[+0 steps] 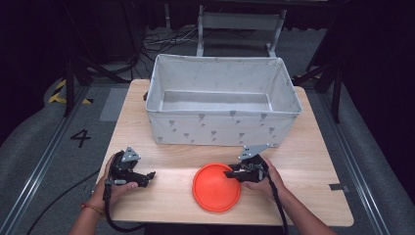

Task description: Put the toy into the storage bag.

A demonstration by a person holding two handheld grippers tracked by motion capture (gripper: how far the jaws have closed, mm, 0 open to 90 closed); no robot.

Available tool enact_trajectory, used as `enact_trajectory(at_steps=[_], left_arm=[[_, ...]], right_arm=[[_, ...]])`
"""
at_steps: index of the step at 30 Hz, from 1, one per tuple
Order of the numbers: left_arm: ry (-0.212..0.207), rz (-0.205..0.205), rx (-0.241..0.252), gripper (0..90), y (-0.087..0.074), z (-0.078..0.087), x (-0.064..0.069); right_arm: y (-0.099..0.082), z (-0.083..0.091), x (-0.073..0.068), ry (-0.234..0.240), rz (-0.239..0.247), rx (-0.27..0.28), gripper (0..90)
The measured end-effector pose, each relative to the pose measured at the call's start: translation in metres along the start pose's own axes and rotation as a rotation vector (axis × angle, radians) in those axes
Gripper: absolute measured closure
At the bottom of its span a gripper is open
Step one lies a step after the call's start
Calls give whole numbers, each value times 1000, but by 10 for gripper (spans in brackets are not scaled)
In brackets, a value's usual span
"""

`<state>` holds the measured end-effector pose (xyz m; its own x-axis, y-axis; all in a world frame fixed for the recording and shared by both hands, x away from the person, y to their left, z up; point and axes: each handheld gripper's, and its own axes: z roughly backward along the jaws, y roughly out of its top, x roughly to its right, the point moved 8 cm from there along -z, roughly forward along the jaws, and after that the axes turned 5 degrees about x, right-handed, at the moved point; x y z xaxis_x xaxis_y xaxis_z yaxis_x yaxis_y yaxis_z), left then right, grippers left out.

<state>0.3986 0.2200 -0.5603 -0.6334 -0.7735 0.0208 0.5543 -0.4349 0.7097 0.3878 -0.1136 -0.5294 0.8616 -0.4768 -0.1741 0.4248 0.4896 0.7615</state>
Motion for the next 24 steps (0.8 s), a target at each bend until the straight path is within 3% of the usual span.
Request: enact_trajectory(at_steps=[7, 11, 18, 24], left_arm=[[0, 0, 0, 5, 0, 0, 0], [0, 0, 0, 5, 0, 0, 0], [4, 1, 0, 5, 0, 0, 0], [13, 6, 3, 5, -1, 1, 0]], right_arm=[[15, 27, -14, 97, 26, 70, 814], [21, 41, -25, 94, 95, 74, 822], [27, 64, -33, 44, 190, 52, 824], [29, 93, -25, -30, 217, 56, 824]])
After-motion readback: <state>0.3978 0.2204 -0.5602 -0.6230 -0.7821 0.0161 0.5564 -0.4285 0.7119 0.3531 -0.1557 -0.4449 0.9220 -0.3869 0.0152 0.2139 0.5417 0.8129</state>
